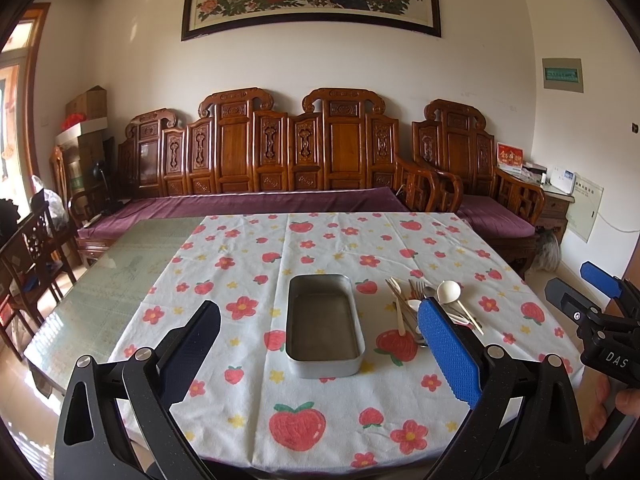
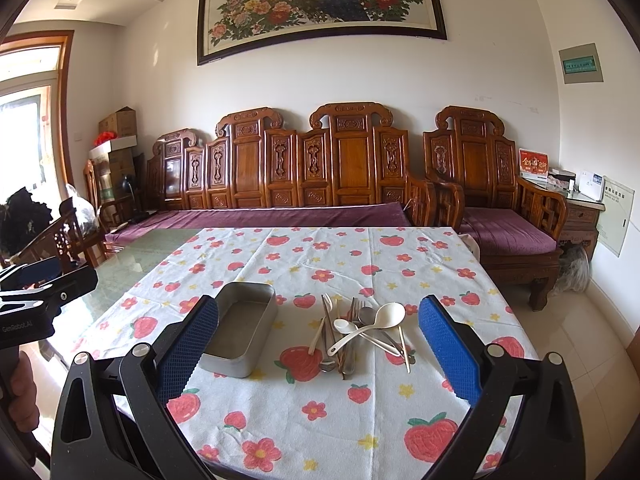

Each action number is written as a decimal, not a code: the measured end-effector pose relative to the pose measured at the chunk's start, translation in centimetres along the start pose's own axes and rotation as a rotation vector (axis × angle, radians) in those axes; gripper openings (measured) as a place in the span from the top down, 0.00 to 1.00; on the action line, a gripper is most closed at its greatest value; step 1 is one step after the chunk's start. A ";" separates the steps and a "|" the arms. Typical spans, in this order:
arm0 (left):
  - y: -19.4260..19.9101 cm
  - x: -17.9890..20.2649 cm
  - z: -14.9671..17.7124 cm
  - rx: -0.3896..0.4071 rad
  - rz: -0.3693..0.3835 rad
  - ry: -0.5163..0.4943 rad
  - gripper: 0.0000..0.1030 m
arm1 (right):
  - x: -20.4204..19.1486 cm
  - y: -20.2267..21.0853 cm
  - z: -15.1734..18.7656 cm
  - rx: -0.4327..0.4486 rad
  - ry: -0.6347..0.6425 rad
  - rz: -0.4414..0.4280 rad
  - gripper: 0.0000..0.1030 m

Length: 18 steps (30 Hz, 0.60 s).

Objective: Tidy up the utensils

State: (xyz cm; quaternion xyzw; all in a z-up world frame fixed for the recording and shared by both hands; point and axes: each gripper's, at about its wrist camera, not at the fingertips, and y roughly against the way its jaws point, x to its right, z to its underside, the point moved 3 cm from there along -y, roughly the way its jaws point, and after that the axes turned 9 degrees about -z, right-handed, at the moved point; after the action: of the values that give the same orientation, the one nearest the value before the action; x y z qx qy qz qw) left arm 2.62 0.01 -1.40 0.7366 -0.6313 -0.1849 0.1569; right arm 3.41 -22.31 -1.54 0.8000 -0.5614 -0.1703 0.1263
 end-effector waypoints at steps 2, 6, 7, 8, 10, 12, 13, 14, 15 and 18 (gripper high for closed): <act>0.0 0.0 0.0 0.000 0.000 0.000 0.07 | 0.0 0.0 0.0 0.001 0.000 0.000 0.02; 0.0 0.0 0.0 0.000 0.000 0.000 0.07 | 0.0 0.1 0.0 0.001 0.000 -0.001 0.02; 0.0 0.0 0.0 0.000 -0.001 0.000 0.07 | 0.0 0.1 0.0 0.001 0.000 -0.001 0.02; 0.0 0.0 0.0 0.000 -0.001 0.000 0.07 | 0.0 0.1 0.0 0.001 -0.001 -0.002 0.02; 0.0 0.0 0.0 0.000 -0.001 -0.001 0.07 | 0.0 0.1 0.0 0.000 -0.001 -0.001 0.02; 0.0 0.0 0.0 0.000 -0.001 0.000 0.07 | -0.1 0.1 0.0 0.001 -0.001 -0.001 0.02; 0.0 0.0 0.0 0.000 0.000 0.000 0.07 | -0.1 0.1 0.1 0.001 -0.001 -0.001 0.02; 0.0 0.0 0.0 0.001 -0.001 0.000 0.07 | -0.1 0.1 0.1 0.000 -0.001 -0.002 0.02; 0.0 0.0 0.0 0.001 -0.001 -0.001 0.07 | -0.1 0.1 0.1 0.001 -0.001 -0.002 0.02; 0.0 0.0 0.0 0.001 -0.001 -0.001 0.07 | -0.1 0.1 0.1 0.001 -0.002 -0.002 0.02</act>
State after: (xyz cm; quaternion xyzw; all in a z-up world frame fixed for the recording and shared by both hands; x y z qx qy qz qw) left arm 2.62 0.00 -1.40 0.7368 -0.6312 -0.1851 0.1561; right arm 3.27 -22.27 -1.58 0.8003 -0.5609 -0.1709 0.1253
